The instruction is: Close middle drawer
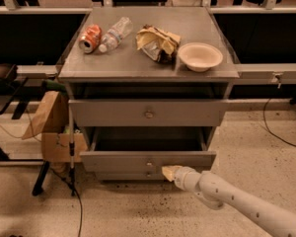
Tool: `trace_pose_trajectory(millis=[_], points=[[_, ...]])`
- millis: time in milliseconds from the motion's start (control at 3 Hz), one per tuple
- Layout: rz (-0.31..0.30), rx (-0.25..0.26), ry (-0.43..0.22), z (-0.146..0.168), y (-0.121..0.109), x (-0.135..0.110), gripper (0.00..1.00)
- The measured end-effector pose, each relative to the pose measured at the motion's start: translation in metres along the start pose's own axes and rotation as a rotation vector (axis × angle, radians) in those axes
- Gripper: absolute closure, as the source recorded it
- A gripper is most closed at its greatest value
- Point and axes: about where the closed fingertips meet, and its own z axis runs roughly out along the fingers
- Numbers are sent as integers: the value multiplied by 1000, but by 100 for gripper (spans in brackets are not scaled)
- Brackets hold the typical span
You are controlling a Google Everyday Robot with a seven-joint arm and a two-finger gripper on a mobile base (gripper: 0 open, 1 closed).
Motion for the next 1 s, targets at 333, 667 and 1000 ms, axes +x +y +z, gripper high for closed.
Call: trace_pose_trajectory(millis=[333, 667, 1000], points=[[-1, 0, 0, -2, 0, 1, 100], [-45, 15, 18, -52, -61, 10, 100], [-74, 131, 20, -154, -176, 27, 100]])
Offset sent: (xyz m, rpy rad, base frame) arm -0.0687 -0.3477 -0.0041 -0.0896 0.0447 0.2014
